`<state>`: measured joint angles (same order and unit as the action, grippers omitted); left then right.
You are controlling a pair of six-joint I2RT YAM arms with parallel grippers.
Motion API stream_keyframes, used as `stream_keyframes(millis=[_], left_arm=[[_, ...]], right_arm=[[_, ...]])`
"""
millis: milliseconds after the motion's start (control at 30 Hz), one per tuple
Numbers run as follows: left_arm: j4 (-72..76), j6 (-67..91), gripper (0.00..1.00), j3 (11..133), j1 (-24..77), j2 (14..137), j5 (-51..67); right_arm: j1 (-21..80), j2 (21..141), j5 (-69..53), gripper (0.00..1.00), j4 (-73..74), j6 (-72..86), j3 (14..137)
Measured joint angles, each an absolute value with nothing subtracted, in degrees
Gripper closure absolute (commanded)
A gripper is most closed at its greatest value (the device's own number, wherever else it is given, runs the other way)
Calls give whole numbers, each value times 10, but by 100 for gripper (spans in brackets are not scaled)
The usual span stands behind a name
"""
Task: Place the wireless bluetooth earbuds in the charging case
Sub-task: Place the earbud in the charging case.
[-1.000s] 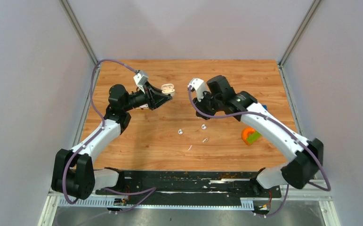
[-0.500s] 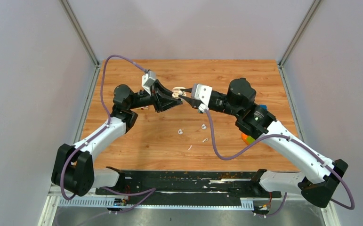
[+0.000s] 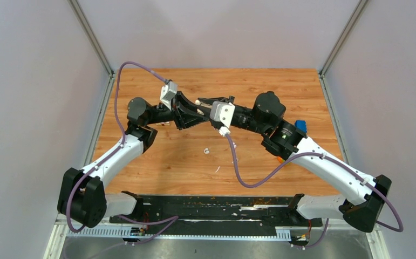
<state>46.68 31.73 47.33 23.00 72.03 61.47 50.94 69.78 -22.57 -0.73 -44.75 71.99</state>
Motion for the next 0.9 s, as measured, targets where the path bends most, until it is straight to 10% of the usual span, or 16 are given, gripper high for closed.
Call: stream_keyframes(millis=[900], left_arm=[[466,321,100,475,231,715,609]], right_arm=[[509,712,-185,100,41,-454,720]])
